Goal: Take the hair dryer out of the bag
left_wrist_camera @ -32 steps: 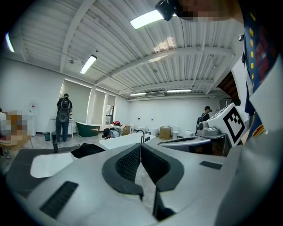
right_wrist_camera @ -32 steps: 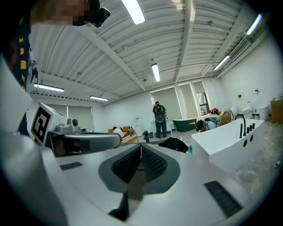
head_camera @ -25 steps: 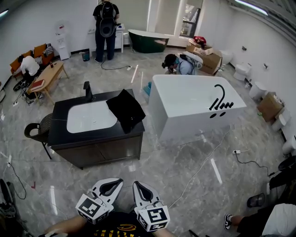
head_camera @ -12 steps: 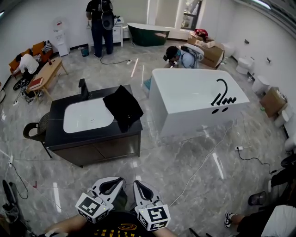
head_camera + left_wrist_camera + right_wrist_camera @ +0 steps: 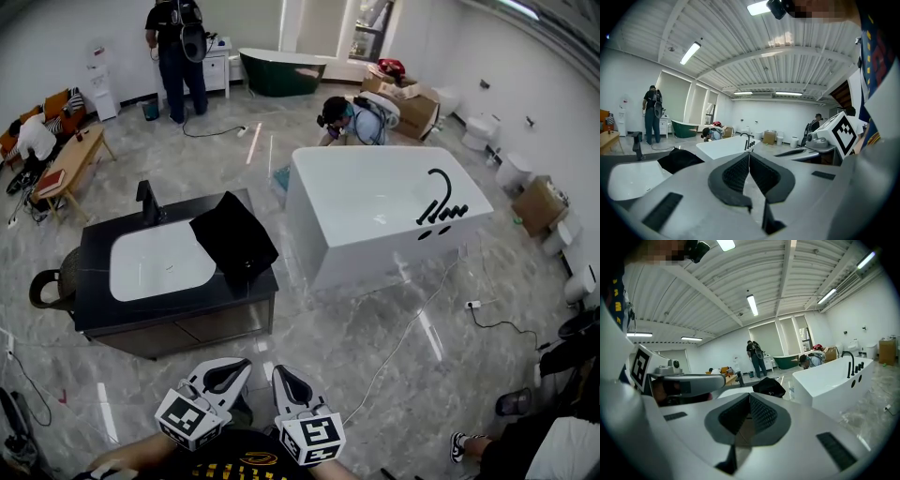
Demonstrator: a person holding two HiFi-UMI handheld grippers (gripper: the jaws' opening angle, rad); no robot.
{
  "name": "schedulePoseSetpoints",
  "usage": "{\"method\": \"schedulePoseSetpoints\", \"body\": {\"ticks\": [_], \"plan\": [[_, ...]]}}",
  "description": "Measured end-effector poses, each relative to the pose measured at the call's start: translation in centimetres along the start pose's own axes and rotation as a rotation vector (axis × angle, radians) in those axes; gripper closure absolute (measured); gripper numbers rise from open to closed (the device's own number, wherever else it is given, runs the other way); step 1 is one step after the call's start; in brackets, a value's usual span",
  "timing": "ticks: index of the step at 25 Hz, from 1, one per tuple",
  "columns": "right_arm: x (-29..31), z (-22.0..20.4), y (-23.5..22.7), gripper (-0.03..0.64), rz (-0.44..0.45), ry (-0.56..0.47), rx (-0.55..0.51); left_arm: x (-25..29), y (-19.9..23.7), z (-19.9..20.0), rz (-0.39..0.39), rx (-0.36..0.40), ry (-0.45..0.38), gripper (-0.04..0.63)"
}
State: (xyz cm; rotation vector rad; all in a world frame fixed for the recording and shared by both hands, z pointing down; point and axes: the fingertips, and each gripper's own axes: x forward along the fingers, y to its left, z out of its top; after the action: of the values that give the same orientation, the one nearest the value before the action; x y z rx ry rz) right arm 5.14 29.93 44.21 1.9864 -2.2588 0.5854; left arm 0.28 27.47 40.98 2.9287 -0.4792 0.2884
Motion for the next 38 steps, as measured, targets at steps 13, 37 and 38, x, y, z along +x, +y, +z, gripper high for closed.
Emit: {"method": "schedulePoseSetpoints", "body": {"ticks": [13, 37, 38], "plan": [[13.0, 1.7, 1.5, 0.609, 0.006, 0.111, -0.029, 2.0, 13.9, 0.7, -0.008, -0.085, -0.022, 0.591], [22.0, 3.4, -1.6, 0.609, 0.050, 0.188, 0.043, 5.6, 23.0, 0.2, 0.071, -0.099, -0.001, 0.591], [22.4, 3.6, -1.9, 0.609, 0.059, 0.189, 0.042, 5.9, 23.6, 0.4, 0.090, -0.096, -0.007, 0.591]]}}
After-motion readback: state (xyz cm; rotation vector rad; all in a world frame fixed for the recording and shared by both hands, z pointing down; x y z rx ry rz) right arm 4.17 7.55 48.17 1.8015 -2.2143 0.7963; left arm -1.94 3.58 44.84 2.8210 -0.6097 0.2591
